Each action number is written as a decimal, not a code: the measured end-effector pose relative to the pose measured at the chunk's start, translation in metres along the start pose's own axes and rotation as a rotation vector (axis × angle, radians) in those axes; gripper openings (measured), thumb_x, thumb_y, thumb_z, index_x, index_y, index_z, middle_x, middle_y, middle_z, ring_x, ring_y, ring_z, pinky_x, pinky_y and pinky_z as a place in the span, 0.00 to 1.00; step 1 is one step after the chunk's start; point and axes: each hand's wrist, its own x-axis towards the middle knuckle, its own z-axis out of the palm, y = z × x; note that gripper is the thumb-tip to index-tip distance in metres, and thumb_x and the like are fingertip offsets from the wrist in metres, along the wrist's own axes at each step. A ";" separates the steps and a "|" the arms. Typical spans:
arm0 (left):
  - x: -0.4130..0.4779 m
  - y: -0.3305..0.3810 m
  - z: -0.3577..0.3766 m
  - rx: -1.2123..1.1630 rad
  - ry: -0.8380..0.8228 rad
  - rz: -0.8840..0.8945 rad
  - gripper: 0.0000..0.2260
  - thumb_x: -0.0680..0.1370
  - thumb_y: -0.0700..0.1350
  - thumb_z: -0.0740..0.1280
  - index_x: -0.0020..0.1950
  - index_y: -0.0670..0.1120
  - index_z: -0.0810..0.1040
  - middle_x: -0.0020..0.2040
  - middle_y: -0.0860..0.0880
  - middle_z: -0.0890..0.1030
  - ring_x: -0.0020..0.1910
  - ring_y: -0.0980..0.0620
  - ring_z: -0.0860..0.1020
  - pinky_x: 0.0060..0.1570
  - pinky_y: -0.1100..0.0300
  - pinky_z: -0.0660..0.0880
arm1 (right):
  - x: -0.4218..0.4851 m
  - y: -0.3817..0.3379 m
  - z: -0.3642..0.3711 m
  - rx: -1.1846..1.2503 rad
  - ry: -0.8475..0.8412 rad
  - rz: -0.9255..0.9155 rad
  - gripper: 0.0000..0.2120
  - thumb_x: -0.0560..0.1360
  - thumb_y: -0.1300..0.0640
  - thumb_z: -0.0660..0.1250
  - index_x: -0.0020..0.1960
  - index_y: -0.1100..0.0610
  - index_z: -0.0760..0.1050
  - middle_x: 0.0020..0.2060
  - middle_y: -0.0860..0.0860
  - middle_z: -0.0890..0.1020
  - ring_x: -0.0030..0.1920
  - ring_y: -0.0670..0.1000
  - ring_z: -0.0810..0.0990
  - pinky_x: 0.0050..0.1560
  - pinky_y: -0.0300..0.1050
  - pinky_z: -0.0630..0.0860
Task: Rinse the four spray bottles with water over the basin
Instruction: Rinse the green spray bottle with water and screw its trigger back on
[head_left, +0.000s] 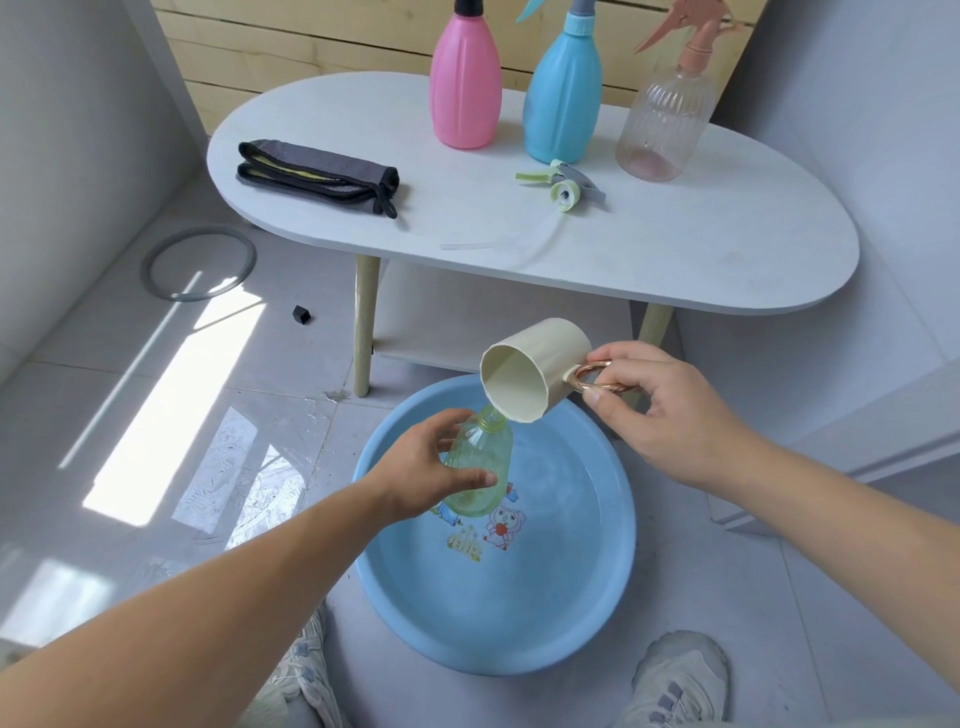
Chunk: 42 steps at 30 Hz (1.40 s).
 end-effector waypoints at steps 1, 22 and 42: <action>0.000 0.000 0.000 -0.002 -0.002 0.002 0.40 0.61 0.59 0.82 0.71 0.56 0.75 0.65 0.53 0.81 0.66 0.54 0.79 0.64 0.48 0.80 | 0.000 0.000 0.000 0.001 0.001 0.000 0.08 0.78 0.58 0.69 0.41 0.57 0.81 0.58 0.47 0.78 0.54 0.37 0.77 0.50 0.23 0.67; 0.003 -0.004 0.002 0.003 -0.002 0.001 0.43 0.58 0.63 0.81 0.71 0.57 0.75 0.65 0.53 0.81 0.65 0.54 0.79 0.64 0.48 0.80 | -0.001 -0.001 0.001 -0.075 -0.022 -0.087 0.07 0.77 0.55 0.69 0.40 0.50 0.78 0.61 0.45 0.76 0.61 0.49 0.75 0.57 0.38 0.68; 0.002 -0.003 0.002 0.007 -0.007 -0.009 0.42 0.58 0.63 0.81 0.71 0.57 0.75 0.65 0.54 0.81 0.64 0.55 0.80 0.65 0.49 0.79 | -0.001 0.003 0.003 -0.196 -0.004 -0.220 0.15 0.75 0.45 0.60 0.41 0.54 0.79 0.61 0.48 0.76 0.59 0.52 0.74 0.59 0.27 0.63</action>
